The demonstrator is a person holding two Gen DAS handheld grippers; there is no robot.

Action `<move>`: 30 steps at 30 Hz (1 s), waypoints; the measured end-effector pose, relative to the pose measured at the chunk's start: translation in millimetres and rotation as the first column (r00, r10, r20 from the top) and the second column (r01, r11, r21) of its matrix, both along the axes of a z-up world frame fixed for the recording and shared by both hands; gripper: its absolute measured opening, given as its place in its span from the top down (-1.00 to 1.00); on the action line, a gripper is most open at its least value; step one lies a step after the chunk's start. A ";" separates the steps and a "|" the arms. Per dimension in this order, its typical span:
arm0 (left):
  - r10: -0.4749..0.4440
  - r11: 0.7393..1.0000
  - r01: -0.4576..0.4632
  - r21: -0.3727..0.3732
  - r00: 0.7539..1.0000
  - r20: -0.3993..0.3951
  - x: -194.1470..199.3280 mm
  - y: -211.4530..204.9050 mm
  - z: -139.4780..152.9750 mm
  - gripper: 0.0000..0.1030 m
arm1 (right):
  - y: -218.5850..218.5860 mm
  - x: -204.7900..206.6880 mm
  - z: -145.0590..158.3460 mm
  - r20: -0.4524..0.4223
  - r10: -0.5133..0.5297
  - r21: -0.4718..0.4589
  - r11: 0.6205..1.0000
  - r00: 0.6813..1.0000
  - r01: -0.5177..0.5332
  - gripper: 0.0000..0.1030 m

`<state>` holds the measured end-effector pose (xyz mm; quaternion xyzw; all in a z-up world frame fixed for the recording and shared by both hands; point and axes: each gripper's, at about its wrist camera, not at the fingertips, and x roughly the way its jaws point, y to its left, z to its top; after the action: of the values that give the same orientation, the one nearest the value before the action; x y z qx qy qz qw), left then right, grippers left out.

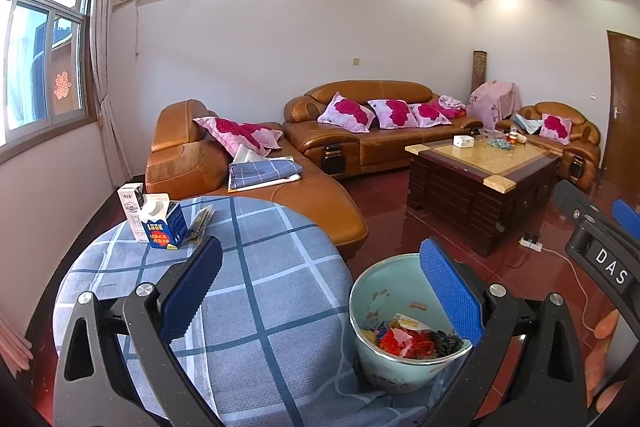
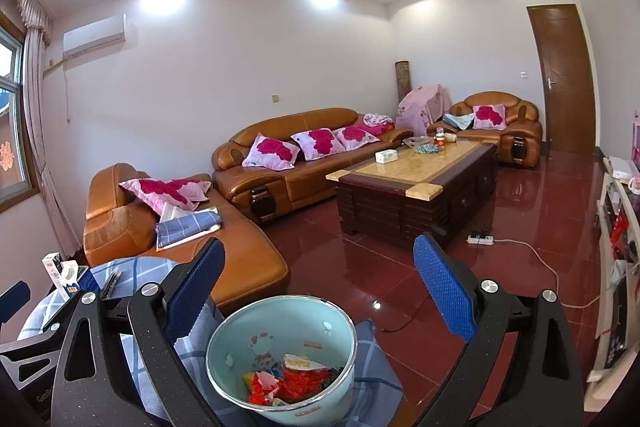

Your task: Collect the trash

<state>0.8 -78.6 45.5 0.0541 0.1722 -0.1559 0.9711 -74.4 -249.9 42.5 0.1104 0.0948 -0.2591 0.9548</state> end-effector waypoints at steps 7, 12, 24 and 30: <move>0.002 1.000 -0.002 0.004 1.000 -0.006 1.1 0.0 -0.6 -0.88 | -0.2 0.6 -1.6 -0.006 -0.001 -0.001 1.000 1.000 0.001 -0.82; 0.015 1.000 -0.015 0.002 1.000 -0.011 1.7 2.1 -1.1 -0.88 | 0.6 0.4 -2.2 -0.004 -0.008 -0.002 1.000 1.000 0.008 -0.82; 0.011 0.999 -0.012 0.032 1.000 0.023 -4.0 -5.0 1.0 -0.88 | -2.2 2.0 -6.2 -0.013 -0.023 0.010 1.000 1.000 0.024 -0.82; -0.004 1.000 0.004 0.016 1.000 -0.001 -2.6 -2.5 -1.1 -0.88 | -2.6 2.3 -7.4 -0.014 -0.028 0.011 1.000 1.000 0.028 -0.82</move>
<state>-1.8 -81.1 44.5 0.0620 0.1736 -0.1566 0.9703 -72.1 -252.4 35.1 0.1153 0.1011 -0.2726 0.9498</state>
